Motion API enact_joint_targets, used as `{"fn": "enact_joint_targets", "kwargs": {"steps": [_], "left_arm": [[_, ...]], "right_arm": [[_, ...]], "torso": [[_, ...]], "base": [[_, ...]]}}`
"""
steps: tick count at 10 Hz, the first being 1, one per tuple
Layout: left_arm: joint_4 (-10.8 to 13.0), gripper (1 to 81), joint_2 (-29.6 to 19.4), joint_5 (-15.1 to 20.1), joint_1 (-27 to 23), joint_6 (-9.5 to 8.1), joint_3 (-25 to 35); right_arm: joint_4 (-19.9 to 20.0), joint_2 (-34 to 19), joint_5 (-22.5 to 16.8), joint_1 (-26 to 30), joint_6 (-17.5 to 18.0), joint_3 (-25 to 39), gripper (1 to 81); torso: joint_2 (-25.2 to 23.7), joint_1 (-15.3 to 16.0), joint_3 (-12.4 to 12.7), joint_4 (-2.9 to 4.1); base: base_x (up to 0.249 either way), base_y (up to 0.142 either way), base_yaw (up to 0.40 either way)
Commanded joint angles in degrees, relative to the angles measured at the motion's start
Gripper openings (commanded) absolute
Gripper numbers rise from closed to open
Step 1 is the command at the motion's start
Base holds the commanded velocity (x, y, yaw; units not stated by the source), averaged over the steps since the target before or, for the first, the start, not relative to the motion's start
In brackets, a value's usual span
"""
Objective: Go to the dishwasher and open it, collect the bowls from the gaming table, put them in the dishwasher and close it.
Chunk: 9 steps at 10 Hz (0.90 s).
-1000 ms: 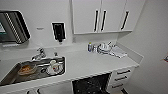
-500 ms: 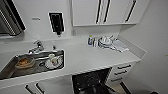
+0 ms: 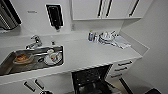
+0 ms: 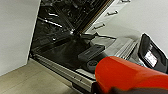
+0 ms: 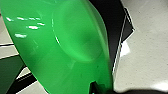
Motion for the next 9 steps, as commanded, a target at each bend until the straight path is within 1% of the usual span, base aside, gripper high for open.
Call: {"fn": "enact_joint_targets", "kwargs": {"steps": [1,3,4,7,9], "left_arm": [[-0.1,1.0,4.1,14.2,-12.6,-1.97,8.0],[-0.1,1.0,7.9,18.4,-16.7,-3.9,7.8],[-0.1,1.0,9.3,20.0,-18.3,-4.52,7.8],[0.0,1.0,13.2,22.8,-21.0,-5.14,7.5],[0.0,1.0,16.2,24.6,-22.5,-5.14,5.9]], "right_arm": [[-1.8,0.1,-4.3,0.1,-1.2,1.2,1.0],[-1.8,0.2,-4.3,0.1,-1.2,1.2,1.0],[-1.7,0.2,-4.2,0.1,-1.2,1.2,1.0],[-1.8,0.2,-4.2,0.1,-1.2,1.2,1.0],[-1.8,0.3,-4.2,0.2,-1.2,1.2,1.0]], "torso": [[0.0,0.0,0.0,0.0],[0.0,0.0,0.0,0.0],[0.0,0.0,0.0,0.0],[0.0,0.0,-0.1,0.0],[0.1,0.1,-0.1,0.0]], "base": [[0.0,0.0,0.0],[0.0,0.0,0.0],[0.0,0.0,0.0],[0.0,0.0,0.0],[0.0,0.0,0.0]]}}
